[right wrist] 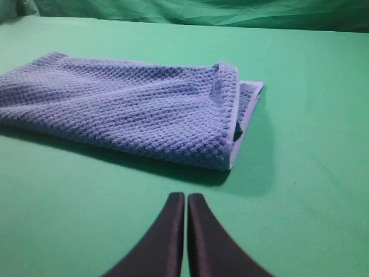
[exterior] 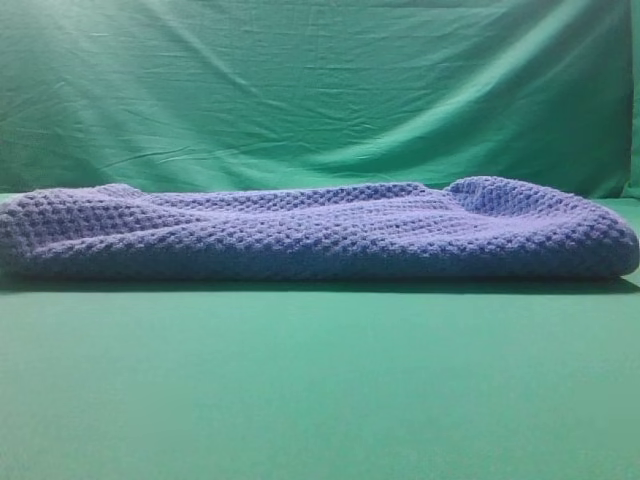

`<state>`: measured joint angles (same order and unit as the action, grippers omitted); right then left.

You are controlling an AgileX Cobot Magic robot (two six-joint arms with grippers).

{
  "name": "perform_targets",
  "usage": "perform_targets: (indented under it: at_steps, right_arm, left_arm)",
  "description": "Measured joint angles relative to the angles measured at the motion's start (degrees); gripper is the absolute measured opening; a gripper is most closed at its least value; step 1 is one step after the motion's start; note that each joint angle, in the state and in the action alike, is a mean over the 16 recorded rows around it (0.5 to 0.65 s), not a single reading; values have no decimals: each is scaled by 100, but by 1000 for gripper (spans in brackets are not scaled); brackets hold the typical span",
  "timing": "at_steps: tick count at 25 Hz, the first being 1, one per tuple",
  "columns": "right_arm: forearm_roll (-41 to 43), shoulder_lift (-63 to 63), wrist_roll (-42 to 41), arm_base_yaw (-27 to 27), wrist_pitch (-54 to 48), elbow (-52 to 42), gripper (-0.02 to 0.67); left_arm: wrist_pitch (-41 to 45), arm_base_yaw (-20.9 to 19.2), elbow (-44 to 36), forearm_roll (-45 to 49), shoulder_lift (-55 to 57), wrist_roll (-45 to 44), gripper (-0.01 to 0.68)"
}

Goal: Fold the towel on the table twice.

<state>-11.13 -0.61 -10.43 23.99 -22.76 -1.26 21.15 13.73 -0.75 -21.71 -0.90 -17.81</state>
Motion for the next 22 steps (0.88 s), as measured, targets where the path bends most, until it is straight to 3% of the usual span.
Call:
perform_targets:
  at_steps: [13, 22]
  right_arm:
    - [20, 0, 0, -108, 20, -3, 0]
    - [16, 0, 0, -1137, 25, -3, 0]
  left_arm:
    - [-21, -120, -4, -3, 0, 0, 0]
    - [-21, -700, -4, -8, 0, 0, 0]
